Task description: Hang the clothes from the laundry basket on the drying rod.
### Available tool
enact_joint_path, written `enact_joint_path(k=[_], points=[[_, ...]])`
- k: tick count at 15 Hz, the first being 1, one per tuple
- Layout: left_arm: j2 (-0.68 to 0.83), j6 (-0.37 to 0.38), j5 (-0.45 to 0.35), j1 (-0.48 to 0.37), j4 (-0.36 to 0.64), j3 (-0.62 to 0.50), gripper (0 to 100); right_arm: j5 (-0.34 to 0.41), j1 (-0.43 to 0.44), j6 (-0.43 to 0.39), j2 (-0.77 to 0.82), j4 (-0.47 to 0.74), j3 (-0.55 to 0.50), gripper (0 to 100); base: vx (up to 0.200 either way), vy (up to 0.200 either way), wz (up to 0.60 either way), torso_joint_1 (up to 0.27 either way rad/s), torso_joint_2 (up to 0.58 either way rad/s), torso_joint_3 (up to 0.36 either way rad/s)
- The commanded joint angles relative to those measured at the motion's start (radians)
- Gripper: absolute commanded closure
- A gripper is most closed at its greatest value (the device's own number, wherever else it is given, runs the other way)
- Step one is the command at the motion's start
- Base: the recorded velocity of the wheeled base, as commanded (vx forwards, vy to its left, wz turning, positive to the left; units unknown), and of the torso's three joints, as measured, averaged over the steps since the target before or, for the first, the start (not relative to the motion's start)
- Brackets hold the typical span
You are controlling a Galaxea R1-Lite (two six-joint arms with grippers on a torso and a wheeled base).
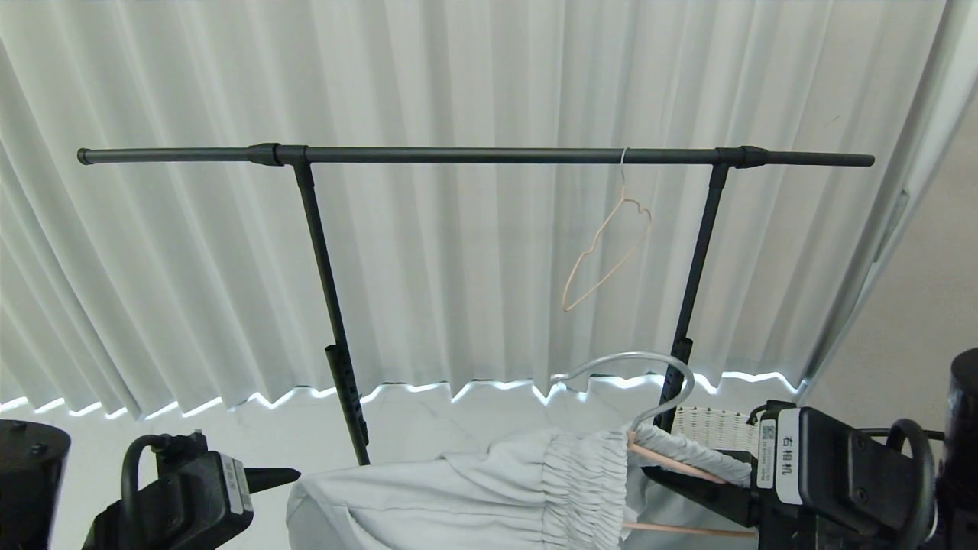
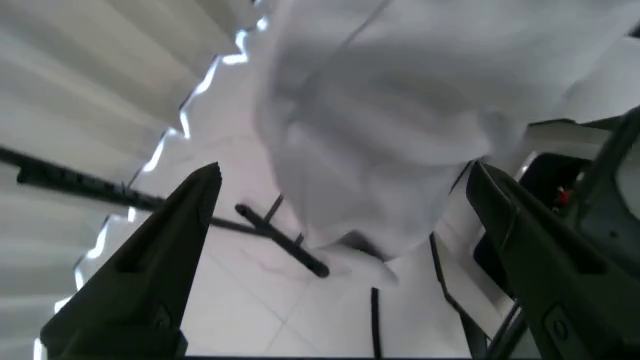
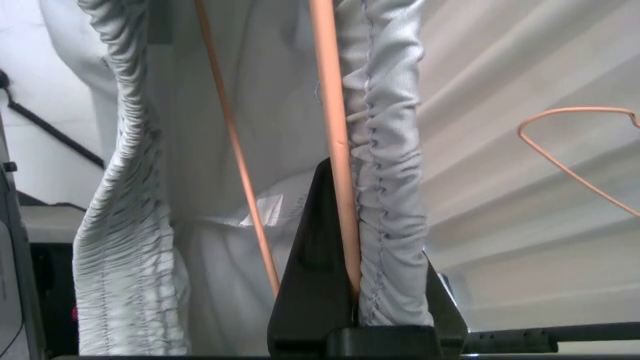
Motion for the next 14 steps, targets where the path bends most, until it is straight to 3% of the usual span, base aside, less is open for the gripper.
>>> enact_joint_path(k=[1, 6, 7, 11, 14], points=[[0.064, 0.0, 0.0, 0.045, -0.01, 0.008, 0, 0.0, -0.001, 0.002, -0.01, 0.001, 0.006, 100, 0.0, 0.0, 0.0, 0.0, 0.0, 0.0], [0.079, -0.008, 0.0, 0.094, -0.019, 0.012, 0, 0.002, -0.004, 0.002, -0.01, -0.001, 0.009, 100, 0.0, 0.0, 0.0, 0.0, 0.0, 0.0], [0.082, -0.008, 0.0, 0.095, -0.04, 0.011, 100, 0.002, -0.002, 0.002, -0.01, -0.001, 0.009, 100, 0.0, 0.0, 0.0, 0.0, 0.0, 0.0], [0.107, -0.009, 0.002, 0.109, -0.049, 0.014, 100, 0.0, -0.004, 0.005, -0.017, -0.001, 0.012, 100, 0.0, 0.0, 0.0, 0.0, 0.0, 0.0], [0.142, -0.008, 0.002, 0.273, -0.079, 0.014, 100, 0.0, -0.035, 0.006, -0.048, 0.001, 0.047, 100, 0.0, 0.0, 0.0, 0.0, 0.0, 0.0]])
